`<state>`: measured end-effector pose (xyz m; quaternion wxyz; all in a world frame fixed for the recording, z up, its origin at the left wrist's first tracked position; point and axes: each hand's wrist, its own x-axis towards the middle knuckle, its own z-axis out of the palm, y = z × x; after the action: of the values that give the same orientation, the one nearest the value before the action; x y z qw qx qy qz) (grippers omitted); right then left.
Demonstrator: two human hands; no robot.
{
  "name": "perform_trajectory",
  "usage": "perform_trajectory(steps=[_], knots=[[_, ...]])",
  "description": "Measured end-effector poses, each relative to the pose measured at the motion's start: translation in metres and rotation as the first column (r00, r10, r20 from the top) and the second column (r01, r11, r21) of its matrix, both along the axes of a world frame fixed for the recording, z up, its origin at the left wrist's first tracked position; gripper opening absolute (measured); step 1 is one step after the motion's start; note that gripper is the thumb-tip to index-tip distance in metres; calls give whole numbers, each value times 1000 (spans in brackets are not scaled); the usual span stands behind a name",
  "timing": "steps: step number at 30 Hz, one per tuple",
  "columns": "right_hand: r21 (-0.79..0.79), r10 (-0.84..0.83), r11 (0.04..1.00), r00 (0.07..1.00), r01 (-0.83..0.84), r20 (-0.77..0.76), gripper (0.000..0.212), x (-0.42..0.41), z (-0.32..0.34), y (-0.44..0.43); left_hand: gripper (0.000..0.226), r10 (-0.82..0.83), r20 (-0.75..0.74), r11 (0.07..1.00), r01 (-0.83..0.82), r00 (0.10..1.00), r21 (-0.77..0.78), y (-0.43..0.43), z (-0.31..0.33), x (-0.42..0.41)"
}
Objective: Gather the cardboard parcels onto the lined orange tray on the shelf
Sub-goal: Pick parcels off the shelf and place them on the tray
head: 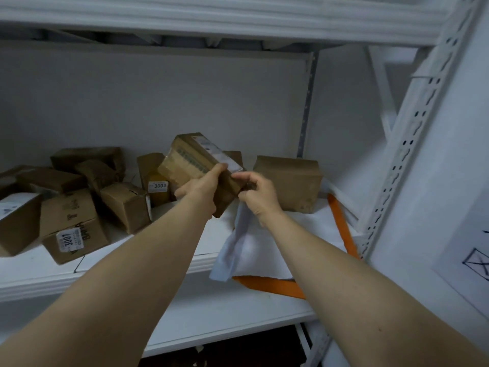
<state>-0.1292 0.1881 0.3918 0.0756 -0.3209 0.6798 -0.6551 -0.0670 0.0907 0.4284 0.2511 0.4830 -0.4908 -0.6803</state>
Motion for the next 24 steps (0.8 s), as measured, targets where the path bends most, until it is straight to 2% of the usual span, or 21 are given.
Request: perform_trajectory(steps=[2,3,5,7,8,9,12,14,16,18,19,21,24], knots=[[-59,-83,994,973,97,214,35,-5,4,8,110,-38,-79,998,41,996,37,4,-4,-5],[-66,-95,990,934,125,345,39,-10,3,10,104,-77,-112,995,83,991,54,7,-6,-6],[-18,-65,996,828,90,557,65,-18,3,19,88,-199,-154,974,212,968,74,18,-6,-9],[33,-26,999,741,5,671,93,-22,2,28,63,-291,-215,947,313,932,73,30,-2,-9],[48,-20,999,723,-18,690,96,-24,0,33,51,-333,-243,932,357,911,63,37,-1,-9],[51,-15,998,723,-29,691,89,-27,0,40,41,-376,-256,916,400,890,45,42,-1,-10],[17,4,1000,726,-22,688,55,-40,1,61,23,-421,-241,899,438,875,19,56,-2,-14],[14,-10,1000,755,0,656,37,-50,3,77,28,-363,-224,926,377,904,18,61,-5,-18],[57,-48,998,785,17,617,28,-57,3,91,40,-272,-158,962,274,949,-13,60,-9,-26],[121,-111,991,811,50,575,30,-63,2,103,41,-199,-146,976,182,969,-121,57,-12,-33],[159,-151,984,823,75,547,36,-66,2,107,49,-196,-143,970,170,970,-177,54,-16,-38],[205,-218,970,834,129,507,44,-72,-1,114,64,-285,-78,929,255,955,-268,53,-22,-45],[197,-270,960,837,197,477,50,-77,-7,118,42,-399,42,857,389,916,-339,56,-34,-57]])
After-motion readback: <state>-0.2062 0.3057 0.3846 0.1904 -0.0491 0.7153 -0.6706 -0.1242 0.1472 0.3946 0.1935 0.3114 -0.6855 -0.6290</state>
